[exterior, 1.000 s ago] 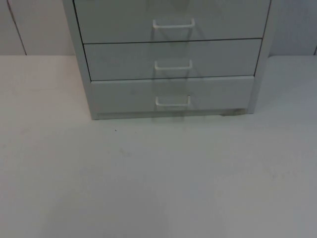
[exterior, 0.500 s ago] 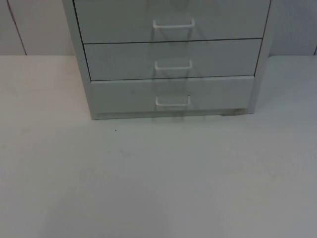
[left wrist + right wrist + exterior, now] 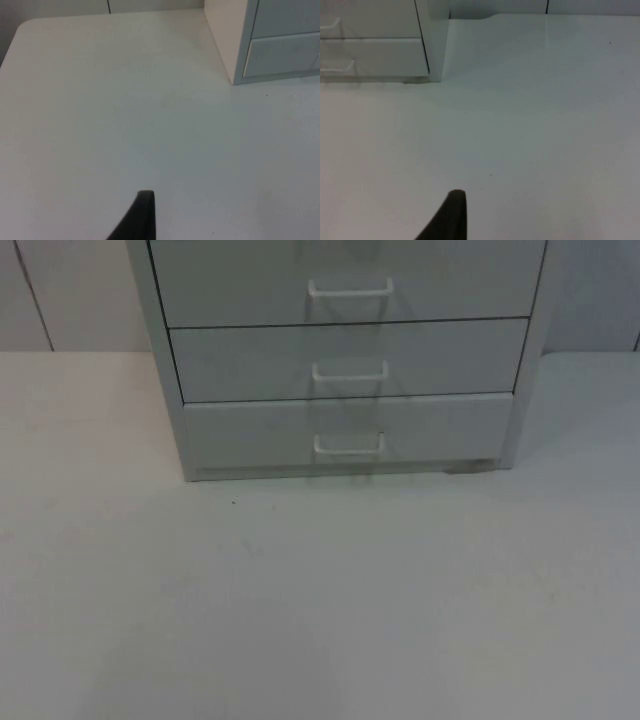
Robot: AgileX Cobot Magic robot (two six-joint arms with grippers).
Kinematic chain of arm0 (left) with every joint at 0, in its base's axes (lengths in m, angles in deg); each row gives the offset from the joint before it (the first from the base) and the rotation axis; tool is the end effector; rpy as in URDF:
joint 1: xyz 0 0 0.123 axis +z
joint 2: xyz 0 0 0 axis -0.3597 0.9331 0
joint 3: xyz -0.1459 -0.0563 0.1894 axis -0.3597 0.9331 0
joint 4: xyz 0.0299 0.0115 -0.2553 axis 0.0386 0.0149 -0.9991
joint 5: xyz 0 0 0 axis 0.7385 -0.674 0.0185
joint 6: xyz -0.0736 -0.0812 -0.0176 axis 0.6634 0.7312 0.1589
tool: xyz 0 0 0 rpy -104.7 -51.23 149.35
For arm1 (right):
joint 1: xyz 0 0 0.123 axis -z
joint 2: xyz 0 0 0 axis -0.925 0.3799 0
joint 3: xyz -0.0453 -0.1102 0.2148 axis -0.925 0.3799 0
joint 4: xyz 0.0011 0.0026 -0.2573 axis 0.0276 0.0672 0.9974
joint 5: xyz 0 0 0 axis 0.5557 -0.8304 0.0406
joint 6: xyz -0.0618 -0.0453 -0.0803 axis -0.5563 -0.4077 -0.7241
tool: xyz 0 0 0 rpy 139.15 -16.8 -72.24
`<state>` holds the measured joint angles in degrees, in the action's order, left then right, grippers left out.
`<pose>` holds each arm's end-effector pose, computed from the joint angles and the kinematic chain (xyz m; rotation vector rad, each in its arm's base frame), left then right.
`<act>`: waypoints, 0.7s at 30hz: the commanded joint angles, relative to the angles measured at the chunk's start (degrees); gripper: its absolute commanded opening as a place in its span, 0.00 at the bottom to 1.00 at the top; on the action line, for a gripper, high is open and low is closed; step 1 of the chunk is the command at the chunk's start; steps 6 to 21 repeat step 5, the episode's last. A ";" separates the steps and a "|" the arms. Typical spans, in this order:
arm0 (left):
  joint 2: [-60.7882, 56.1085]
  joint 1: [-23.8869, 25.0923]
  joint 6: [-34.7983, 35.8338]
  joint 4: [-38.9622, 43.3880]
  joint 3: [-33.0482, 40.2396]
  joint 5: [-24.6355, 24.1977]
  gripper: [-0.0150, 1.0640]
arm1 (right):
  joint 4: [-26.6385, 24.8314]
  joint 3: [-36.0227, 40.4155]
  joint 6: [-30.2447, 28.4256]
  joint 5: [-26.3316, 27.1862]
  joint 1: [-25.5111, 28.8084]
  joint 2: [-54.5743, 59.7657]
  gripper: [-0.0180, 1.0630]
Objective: Open the drawer with the left hand, place the block into the drawer with the right hand, then close the drawer with the left hand.
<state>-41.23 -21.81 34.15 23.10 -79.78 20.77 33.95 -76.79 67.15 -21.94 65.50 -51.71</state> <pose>0.0569 -0.0068 0.2680 0.0641 2.0717 -0.0523 0.0554 0.0021 0.2733 -0.0649 2.0534 0.0077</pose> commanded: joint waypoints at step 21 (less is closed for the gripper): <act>-0.19 2.29 0.09 0.13 0.22 0.58 0.99 | 0.00 0.11 -0.47 0.18 0.33 -0.24 0.99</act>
